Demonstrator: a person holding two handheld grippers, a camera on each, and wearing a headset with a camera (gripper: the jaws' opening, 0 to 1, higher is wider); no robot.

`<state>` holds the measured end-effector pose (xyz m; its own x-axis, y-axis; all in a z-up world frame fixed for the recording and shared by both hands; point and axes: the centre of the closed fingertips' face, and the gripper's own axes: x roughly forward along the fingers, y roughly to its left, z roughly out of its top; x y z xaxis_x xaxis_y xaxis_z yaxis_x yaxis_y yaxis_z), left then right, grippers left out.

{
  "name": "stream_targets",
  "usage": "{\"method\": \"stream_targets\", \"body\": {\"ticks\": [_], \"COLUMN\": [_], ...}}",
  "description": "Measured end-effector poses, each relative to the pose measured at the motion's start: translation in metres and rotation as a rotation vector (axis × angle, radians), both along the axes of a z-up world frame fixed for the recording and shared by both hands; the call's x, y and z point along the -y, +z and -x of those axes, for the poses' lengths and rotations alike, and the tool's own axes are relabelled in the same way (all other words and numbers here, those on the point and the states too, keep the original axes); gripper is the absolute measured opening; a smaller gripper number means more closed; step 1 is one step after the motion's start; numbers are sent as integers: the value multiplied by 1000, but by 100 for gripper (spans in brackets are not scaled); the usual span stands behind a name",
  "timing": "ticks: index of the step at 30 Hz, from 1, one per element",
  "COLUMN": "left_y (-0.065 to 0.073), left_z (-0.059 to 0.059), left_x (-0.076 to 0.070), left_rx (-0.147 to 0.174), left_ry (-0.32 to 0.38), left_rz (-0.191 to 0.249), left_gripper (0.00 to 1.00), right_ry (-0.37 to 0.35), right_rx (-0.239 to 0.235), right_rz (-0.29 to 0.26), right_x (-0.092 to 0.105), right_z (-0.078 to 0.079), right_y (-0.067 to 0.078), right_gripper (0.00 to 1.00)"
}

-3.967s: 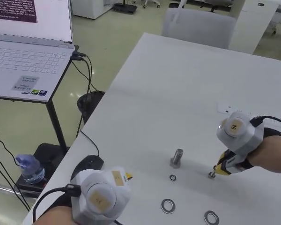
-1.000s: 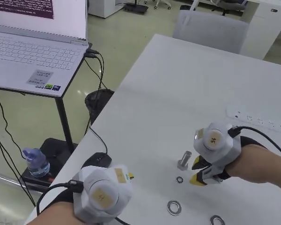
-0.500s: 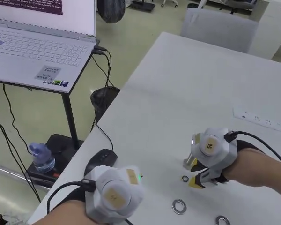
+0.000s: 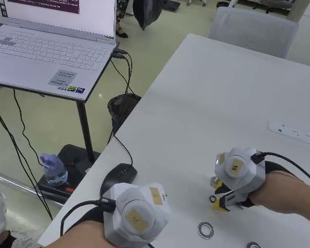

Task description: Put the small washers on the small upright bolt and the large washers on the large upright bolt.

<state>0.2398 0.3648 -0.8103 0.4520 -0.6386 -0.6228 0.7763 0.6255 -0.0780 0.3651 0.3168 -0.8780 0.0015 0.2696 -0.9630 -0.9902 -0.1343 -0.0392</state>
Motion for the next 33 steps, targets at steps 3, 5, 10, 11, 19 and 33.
{"method": "stream_targets", "body": {"ticks": [3,5,10,11,19,33], "left_y": [0,1,0,0,-2,0], "left_z": [-2,-3,-4,-4,-1,0], "left_x": [0,-1,-1,-1,-1,-2], "left_rx": [3,6,5,5,0,-1], "left_ry": [1,3,3,2,-2,5], "left_rz": [2,4,3,3,1,-1], "left_gripper": [93,93,92,92,90,88], "right_ry": [-10,-13,-19,-20,-62,-99], "right_rx": [-1,-5,-20,-20,-22,-10], "right_rz": [0,-1,1,2,-3,10], "right_x": [-1,-1,-1,-1,-2,-4], "right_z": [0,-1,1,1,-2,-4], "right_y": [-1,-2,-2,-2,-2,-1], "right_gripper": [23,23,20,20,18,14]}}
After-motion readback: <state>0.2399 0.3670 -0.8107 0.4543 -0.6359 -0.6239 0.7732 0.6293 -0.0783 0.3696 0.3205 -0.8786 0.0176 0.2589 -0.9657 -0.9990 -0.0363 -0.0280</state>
